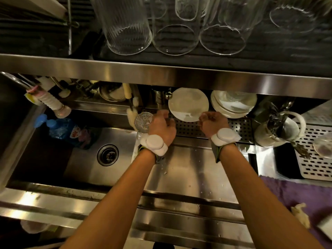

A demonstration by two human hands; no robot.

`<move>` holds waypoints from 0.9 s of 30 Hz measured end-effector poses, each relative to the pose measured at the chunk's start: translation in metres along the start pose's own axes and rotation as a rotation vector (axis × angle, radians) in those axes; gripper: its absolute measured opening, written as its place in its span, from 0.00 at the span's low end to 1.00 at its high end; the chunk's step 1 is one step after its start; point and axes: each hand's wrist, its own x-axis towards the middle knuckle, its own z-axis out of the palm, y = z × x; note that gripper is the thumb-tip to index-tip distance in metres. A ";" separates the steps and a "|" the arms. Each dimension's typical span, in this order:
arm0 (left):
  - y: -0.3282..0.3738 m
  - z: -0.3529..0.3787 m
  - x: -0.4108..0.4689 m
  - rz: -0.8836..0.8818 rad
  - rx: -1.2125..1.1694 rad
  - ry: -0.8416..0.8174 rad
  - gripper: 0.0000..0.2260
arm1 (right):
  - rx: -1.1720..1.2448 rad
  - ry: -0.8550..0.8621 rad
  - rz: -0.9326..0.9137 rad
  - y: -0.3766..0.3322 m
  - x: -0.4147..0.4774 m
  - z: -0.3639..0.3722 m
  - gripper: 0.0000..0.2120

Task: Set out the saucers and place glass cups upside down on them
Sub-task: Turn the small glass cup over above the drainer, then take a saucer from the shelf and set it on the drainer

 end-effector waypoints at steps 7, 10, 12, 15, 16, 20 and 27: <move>0.004 0.017 0.026 -0.032 0.108 -0.043 0.13 | -0.095 0.042 0.044 -0.002 0.017 -0.007 0.14; 0.007 0.019 0.036 -0.062 0.117 -0.087 0.16 | -0.094 0.048 0.078 -0.003 0.021 -0.005 0.14; 0.009 0.022 0.041 -0.094 0.124 -0.082 0.16 | -0.130 0.050 0.091 -0.004 0.023 -0.004 0.15; 0.012 0.024 0.044 -0.122 0.144 -0.030 0.15 | -0.153 0.041 0.112 -0.006 0.026 0.000 0.17; 0.013 0.025 0.046 -0.127 0.147 -0.019 0.15 | -0.155 0.037 0.121 -0.007 0.027 0.000 0.18; 0.009 0.027 0.051 -0.126 0.171 -0.019 0.16 | -0.185 0.009 0.130 -0.006 0.032 0.000 0.14; 0.005 0.034 0.052 -0.101 0.162 0.038 0.12 | -0.198 -0.027 0.135 0.001 0.046 0.001 0.17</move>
